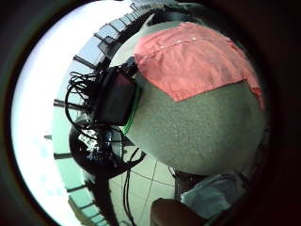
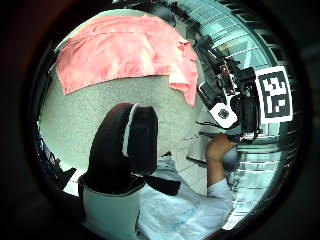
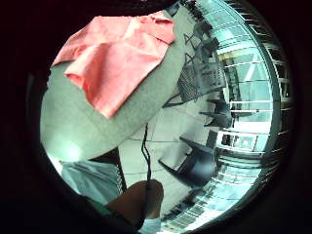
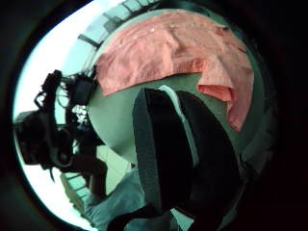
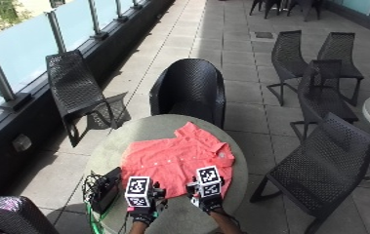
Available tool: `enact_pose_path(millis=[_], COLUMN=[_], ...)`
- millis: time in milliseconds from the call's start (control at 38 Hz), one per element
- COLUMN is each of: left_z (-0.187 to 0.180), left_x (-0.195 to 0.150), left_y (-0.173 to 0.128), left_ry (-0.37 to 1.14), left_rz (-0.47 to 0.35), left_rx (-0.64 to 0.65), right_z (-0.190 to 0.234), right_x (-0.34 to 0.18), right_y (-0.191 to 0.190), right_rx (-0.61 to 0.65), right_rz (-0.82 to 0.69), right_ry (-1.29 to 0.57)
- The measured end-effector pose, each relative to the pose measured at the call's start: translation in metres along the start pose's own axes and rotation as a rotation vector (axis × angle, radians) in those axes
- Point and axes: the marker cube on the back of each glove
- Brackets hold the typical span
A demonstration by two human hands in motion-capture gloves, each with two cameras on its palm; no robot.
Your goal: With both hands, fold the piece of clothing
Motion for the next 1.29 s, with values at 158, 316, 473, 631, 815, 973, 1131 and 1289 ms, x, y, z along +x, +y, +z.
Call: enact_pose_path(millis=[158,316,473,631,815,973,1131,1289], left_z=[0.001,0.003,-0.001,0.000,-0.003,-0.007,0.004,0.031], left_x=[0.000,0.004,0.006,0.003,0.003,0.004,0.001,-0.011], left_y=[0.003,0.004,0.002,0.002,0.002,0.004,-0.006,-0.029], left_ry=[0.018,0.029,0.036,0.024,0.031,0.024,0.023,0.021], left_rz=[0.000,0.017,0.023,0.022,0.027,0.014,-0.013,-0.047], left_rx=[-0.004,-0.032,-0.011,-0.018,-0.008,0.009,0.006,-0.064], right_z=[-0.003,-0.011,-0.020,-0.020,-0.017,-0.020,-0.008,0.015], right_x=[-0.003,-0.004,-0.006,-0.007,-0.003,0.004,0.019,0.036], right_y=[0.001,0.003,0.008,0.009,0.006,0.013,0.009,-0.012], right_rx=[0.043,0.088,0.083,0.077,0.085,0.062,0.034,-0.020], right_rz=[-0.007,-0.004,-0.010,-0.014,-0.018,-0.022,0.014,0.058], right_ry=[-0.032,-0.042,-0.048,-0.056,-0.032,-0.053,-0.038,-0.029])
